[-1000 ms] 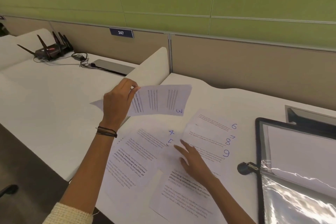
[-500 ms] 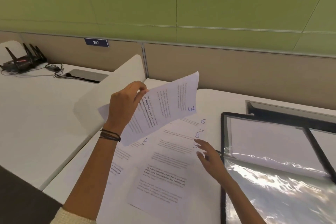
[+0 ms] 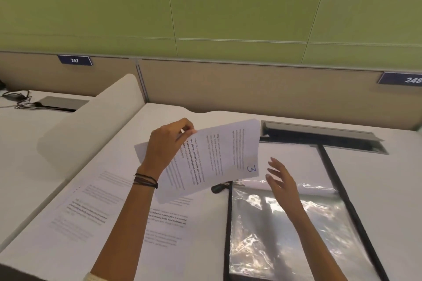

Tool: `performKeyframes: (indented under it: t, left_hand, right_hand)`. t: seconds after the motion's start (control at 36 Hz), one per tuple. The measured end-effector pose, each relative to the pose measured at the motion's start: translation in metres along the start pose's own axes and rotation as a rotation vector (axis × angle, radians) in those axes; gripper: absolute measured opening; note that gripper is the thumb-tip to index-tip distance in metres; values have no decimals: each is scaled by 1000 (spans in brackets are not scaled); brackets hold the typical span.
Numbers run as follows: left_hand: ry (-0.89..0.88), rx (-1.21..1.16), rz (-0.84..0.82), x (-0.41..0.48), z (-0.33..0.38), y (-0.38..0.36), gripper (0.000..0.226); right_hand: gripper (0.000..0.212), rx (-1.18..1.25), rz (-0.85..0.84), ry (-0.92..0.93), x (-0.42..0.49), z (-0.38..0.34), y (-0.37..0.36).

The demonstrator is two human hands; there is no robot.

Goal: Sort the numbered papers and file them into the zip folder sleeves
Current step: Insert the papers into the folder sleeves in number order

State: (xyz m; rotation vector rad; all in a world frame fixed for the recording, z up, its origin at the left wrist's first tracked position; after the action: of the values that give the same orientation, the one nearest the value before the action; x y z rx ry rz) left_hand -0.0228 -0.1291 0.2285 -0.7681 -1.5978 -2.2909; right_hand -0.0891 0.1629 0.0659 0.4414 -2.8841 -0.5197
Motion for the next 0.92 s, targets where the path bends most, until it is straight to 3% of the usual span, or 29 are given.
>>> performKeyframes:
  t: [0.22,0.58,0.75,0.92]
  left_hand:
    - [-17,-137,-112,12,50,-40,24]
    - [-9,-377,-230,32,119,-104,14]
    - [49,-417,-278,34,137,-139,4]
    - [131,-513,-399,20,136,-192,28]
  right_hand:
    - [57,33,66,11,-5,1,54]
    - [15,51,208,101,-37,2,144]
    - [28,-6,289,103,-51,10,183]
    - [22,-96,365,51,-69,26,223]
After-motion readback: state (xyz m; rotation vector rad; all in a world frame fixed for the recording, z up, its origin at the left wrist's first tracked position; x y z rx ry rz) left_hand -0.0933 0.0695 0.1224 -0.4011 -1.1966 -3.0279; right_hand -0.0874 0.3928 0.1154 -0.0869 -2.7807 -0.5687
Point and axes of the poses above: each hand's wrist, its own x-axis towards the middle knuckle, its own y-axis out of the back of the hand, z = x × y, the point moved 6 cm from there along x, towards the middle knuckle, and after that the axes turned 10 degrees about -z, right-handed, at the moved point
